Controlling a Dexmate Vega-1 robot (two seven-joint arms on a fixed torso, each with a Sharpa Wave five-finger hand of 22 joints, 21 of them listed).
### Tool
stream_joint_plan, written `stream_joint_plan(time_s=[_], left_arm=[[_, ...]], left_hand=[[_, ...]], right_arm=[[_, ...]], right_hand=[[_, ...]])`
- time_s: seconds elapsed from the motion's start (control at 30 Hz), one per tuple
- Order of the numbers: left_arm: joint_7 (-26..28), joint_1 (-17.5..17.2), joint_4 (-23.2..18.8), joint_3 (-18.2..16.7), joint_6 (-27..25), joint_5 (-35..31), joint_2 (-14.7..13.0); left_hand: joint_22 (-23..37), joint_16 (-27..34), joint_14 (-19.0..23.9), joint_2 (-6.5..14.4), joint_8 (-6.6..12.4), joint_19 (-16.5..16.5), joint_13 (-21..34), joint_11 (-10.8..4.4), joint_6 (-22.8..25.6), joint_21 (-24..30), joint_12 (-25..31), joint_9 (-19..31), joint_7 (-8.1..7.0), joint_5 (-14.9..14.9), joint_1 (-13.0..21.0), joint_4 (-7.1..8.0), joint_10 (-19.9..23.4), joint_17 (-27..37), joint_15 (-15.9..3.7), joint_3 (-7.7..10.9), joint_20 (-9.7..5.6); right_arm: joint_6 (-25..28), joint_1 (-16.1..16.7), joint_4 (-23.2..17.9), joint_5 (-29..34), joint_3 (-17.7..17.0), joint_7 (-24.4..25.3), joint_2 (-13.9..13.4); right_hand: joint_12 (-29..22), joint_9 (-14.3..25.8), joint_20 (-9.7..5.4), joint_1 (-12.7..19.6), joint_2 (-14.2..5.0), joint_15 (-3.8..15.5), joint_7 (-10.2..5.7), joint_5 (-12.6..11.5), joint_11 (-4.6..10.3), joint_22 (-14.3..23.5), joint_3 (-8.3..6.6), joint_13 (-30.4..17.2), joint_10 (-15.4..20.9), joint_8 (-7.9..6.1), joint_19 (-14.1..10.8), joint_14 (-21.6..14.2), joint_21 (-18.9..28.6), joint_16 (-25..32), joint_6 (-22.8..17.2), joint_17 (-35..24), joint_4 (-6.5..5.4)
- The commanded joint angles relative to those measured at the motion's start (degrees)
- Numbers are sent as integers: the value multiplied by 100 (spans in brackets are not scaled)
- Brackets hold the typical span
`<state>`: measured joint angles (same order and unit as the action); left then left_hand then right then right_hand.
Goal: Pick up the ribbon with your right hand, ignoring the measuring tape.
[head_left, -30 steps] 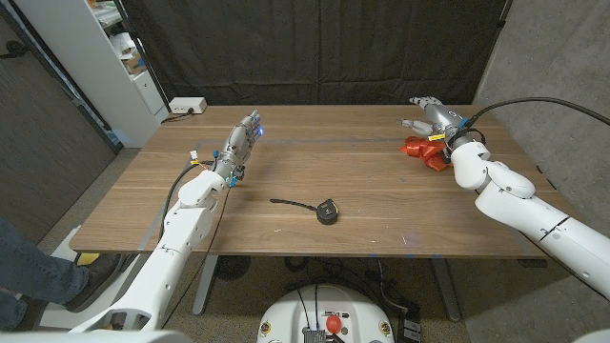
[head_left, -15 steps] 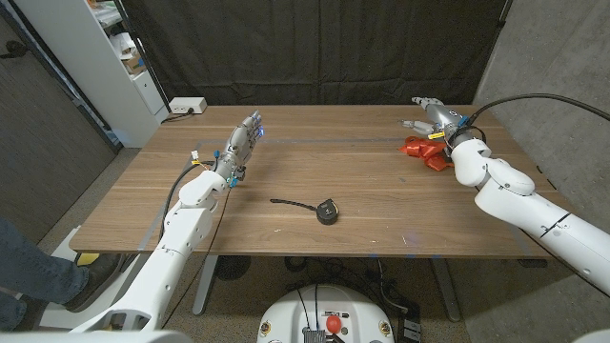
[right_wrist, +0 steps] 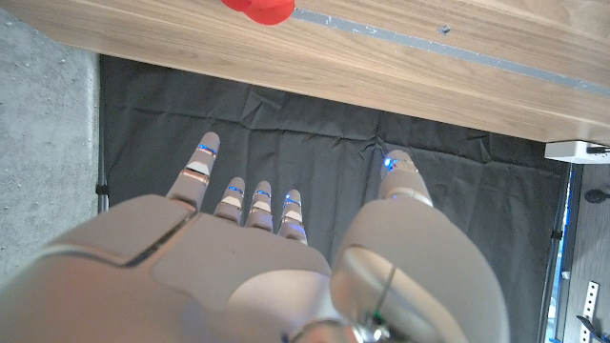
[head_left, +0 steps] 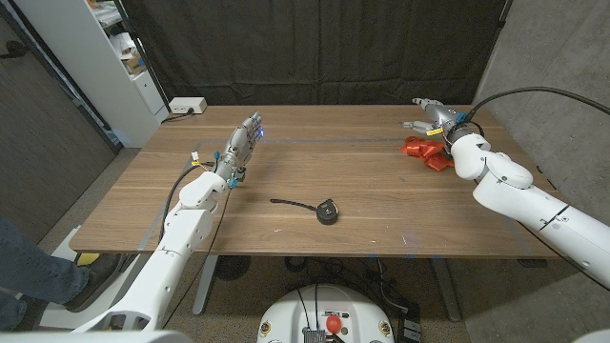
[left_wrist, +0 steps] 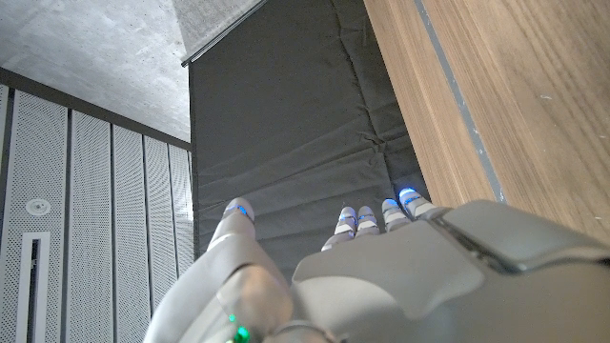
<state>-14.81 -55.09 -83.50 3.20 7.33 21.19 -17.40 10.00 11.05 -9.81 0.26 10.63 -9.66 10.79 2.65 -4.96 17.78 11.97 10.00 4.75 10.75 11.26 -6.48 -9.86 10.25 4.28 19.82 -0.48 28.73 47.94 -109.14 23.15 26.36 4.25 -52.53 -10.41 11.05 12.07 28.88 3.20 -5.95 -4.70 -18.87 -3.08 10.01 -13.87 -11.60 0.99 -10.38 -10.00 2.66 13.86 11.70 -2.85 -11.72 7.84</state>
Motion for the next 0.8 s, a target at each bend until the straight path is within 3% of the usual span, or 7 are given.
stream_joint_plan(time_s=[0.03, 0.2, 0.8], left_arm=[[17, -25, -18, -8, 3, 6, -7], [6, 0, 15, 8, 5, 2, 0], [-27, 86, 73, 15, -75, -29, -33]], left_hand=[[12, 9, -354, 50, 50, -943, 9, -32, 27, -30, 6, 31, 15, -8, 17, -38, -41, 30, 62, -3, 61], [13, 27, -299, 54, 51, -917, 8, 68, 46, -47, 12, 31, 36, -8, 17, -44, -18, 30, 104, -5, 79], [15, 7, -328, 59, 60, -916, 7, 54, 98, -97, 4, 32, 37, -9, 17, -54, -26, 31, 135, -9, 129]], right_arm=[[344, -260, -22, 52, 212, -414, -79], [403, -365, -15, 50, 279, -549, -101], [768, -749, 70, 205, 618, -1064, -106]], right_hand=[[-55, 26, 15, 96, 22, -95, 7, -53, -39, 23, -10, -9, -45, -64, -155, 0, 36, 32, -86, 0, 58], [-95, 26, 28, 198, 71, -115, 0, -101, -120, 17, -10, -5, -29, -175, -345, -65, 34, 62, -365, 7, 86], [-118, 24, 46, 252, 162, -59, -55, -146, -13, 4, 23, 0, 7, -146, -380, -49, -33, 55, -329, 10, 93]])
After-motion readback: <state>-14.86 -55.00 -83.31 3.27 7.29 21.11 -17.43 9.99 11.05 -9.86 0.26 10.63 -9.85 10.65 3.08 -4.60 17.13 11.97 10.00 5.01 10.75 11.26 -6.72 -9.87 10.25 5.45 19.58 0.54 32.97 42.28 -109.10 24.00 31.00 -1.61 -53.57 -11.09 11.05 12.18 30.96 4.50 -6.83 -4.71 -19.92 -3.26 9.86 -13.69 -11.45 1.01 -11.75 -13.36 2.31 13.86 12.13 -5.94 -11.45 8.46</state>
